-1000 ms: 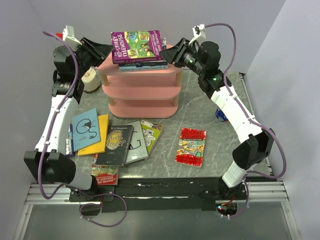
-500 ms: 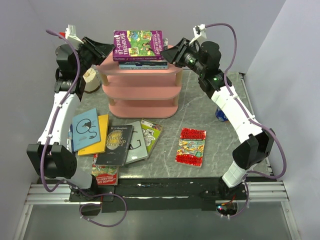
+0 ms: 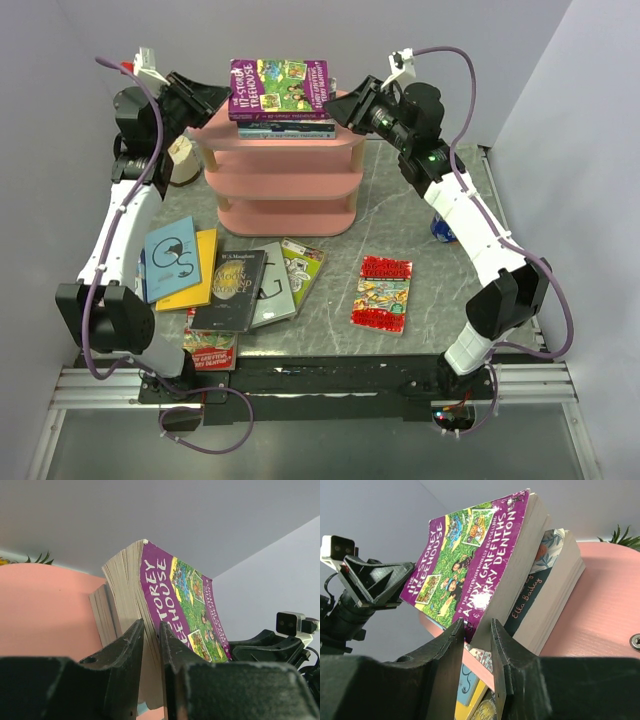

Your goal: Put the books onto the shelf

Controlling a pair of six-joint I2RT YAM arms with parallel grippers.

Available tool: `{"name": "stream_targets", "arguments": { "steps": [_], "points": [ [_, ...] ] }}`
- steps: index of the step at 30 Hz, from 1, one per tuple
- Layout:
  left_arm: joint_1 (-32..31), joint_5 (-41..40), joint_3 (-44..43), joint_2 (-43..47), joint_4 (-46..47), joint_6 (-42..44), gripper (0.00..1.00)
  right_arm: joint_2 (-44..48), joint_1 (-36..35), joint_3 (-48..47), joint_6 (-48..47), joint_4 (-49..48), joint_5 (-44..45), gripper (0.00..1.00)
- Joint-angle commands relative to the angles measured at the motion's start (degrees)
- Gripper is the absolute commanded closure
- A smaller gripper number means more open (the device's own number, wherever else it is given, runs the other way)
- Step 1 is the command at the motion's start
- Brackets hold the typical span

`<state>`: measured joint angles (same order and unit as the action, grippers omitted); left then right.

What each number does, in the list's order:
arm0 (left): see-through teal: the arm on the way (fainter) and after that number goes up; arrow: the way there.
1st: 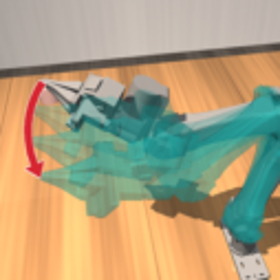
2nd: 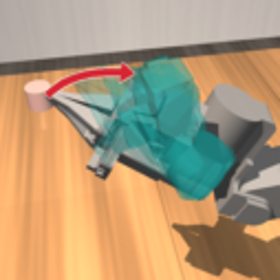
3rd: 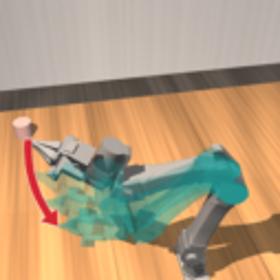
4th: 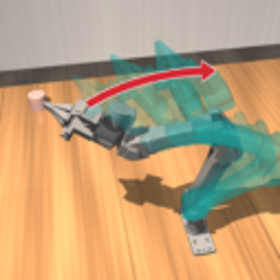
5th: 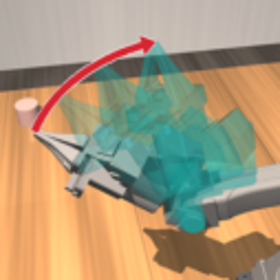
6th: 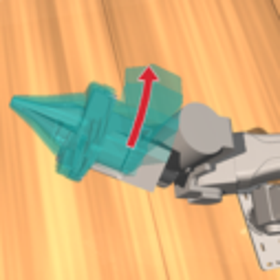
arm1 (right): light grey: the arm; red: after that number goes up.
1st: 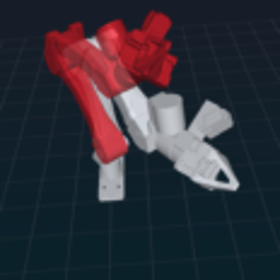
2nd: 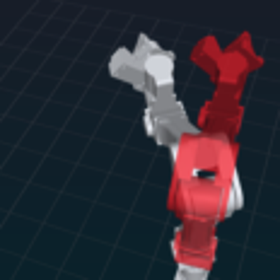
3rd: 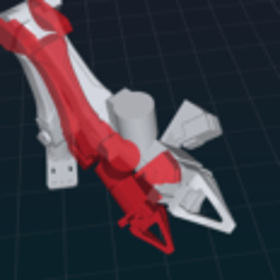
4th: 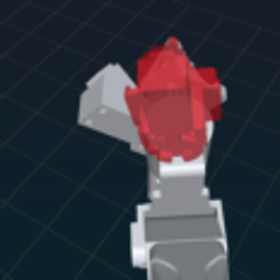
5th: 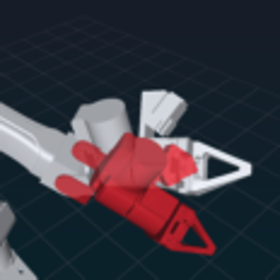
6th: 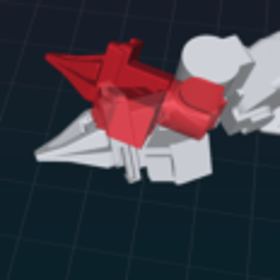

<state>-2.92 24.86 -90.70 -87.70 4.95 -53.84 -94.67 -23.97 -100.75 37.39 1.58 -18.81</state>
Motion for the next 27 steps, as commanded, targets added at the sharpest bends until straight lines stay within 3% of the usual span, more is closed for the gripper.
{"name": "stream_targets", "arguments": {
  "steps": [1, 27],
  "points": [
    [-2.4, 5.5, -4.2, -1.2, 1.8, -0.9, 0.76, 3.4, -0.5, 0.7, -0.4, -3.4, -1.1, 0.66],
    [-5.1, 5.7, -8.6, -4.1, 0.6, -0.7, 0.76, 7.0, -0.5, 5.1, 0.5, -5.6, -1.6, 0.67]
  ]
}}
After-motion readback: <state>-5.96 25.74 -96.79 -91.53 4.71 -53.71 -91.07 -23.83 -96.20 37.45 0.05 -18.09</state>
